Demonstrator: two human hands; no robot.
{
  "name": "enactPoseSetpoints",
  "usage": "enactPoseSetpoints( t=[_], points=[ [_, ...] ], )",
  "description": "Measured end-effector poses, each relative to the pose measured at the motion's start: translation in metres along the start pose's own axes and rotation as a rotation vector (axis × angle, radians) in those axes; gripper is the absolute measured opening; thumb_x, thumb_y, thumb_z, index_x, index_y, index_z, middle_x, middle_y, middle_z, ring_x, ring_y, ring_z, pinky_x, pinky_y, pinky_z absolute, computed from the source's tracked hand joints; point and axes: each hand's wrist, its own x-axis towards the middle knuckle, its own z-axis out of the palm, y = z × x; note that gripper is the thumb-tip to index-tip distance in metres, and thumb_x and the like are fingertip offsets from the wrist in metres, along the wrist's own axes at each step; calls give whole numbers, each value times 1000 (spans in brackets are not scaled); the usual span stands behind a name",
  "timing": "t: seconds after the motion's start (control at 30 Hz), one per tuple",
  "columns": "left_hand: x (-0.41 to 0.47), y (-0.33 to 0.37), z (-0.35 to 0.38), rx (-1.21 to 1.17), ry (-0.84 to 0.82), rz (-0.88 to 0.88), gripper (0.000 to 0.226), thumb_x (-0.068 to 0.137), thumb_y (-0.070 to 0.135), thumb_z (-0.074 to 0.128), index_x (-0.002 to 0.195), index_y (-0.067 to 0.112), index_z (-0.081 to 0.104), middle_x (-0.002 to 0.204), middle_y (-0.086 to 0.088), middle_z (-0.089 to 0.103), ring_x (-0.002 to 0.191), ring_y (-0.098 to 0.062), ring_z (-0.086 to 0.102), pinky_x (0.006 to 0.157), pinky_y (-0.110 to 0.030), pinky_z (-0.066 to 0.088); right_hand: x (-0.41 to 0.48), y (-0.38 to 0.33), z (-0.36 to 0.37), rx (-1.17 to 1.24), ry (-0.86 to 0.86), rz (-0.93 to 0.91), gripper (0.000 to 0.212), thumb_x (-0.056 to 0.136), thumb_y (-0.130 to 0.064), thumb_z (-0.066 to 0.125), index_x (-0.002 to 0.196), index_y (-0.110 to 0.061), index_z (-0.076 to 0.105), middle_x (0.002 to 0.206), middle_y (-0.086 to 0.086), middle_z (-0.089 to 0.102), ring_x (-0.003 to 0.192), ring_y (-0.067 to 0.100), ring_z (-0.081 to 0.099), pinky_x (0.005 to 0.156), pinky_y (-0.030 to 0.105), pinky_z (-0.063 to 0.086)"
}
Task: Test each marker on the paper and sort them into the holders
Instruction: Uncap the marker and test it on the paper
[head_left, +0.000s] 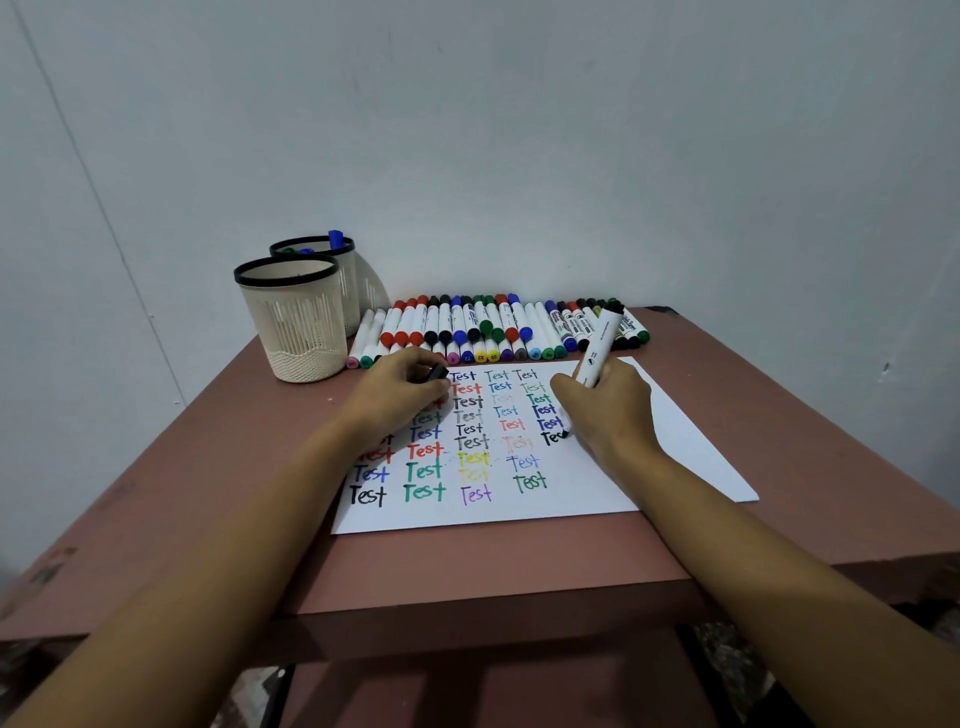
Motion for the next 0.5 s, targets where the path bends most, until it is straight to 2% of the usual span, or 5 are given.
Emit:
enactPoseSetpoints(
  t=[0.13, 0.3, 0.5],
  points=[
    [-1, 1, 0, 26, 4, 7, 27, 88, 20, 62, 114, 19, 58, 107, -1, 60, 97, -15, 58, 79, -21, 43, 0, 0, -1, 4, -15, 5, 24, 83, -13, 62, 64, -15, 48, 62, -2, 53, 56, 11, 52, 47, 22, 41],
    [-2, 3, 0, 46, 13, 15, 27, 89, 20, 62, 116, 18, 58, 104, 1, 59, 93, -11, 56, 69, -12, 40, 1, 1, 0, 35, 62, -3, 23, 82, -10, 59, 63, -12, 45, 63, 4, 52, 56, 18, 51, 48, 24, 44],
    [-3, 4, 1, 53, 20, 13, 28, 89, 20, 61, 117, 18, 58, 103, 2, 58, 93, -11, 55, 66, -10, 38, 1, 2, 1, -31, 11, -22, 30, 85, -11, 56, 61, -17, 41, 58, -4, 46, 51, 9, 44, 47, 21, 34]
  ],
)
